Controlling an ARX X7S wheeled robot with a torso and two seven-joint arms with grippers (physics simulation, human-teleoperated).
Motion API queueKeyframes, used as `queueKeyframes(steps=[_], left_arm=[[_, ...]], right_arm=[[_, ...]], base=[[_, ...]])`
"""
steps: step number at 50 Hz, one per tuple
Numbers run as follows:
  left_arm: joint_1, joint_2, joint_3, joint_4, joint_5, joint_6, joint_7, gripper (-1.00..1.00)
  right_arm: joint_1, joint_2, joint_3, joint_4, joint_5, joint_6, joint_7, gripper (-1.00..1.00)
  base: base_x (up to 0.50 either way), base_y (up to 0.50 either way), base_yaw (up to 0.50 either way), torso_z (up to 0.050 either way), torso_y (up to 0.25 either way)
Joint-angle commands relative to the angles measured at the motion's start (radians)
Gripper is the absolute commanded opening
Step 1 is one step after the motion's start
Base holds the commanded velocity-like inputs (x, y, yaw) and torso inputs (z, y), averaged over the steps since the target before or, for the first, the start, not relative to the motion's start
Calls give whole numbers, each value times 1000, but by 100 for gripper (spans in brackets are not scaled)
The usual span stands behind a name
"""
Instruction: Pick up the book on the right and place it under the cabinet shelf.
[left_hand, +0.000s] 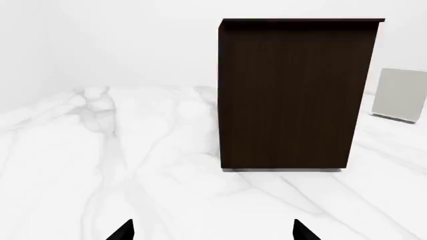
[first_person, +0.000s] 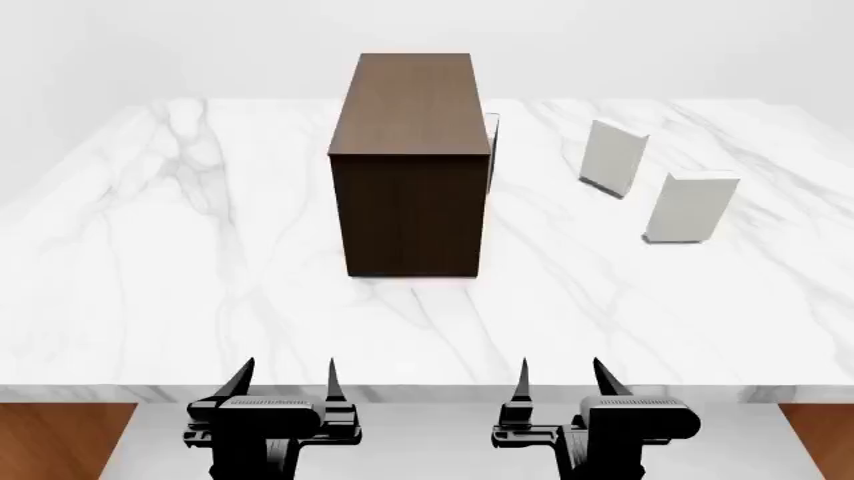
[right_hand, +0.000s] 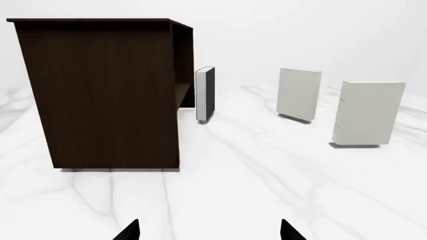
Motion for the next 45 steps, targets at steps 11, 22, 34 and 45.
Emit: queueKeyframes(steps=[11, 22, 34, 45], left_arm=[[-65, -50, 54, 362, -37, -331, -55, 100], [-212, -73, 61, 509, -84, -546, -62, 100], [-343, -105, 64, 555, -97, -658, -79, 100], [-434, -116, 50, 564, -118, -722, -96, 100]], right_arm=[[94, 105, -50, -452, 93, 441, 30, 100], [291, 159, -53, -609, 110, 696, 27, 100], [486, 196, -50, -652, 125, 841, 23, 100], [615, 218, -36, -660, 136, 917, 21, 100]], base=[[0, 0, 0, 0, 0], [0, 0, 0, 0, 0], [0, 0, 0, 0, 0], [0, 0, 0, 0, 0]])
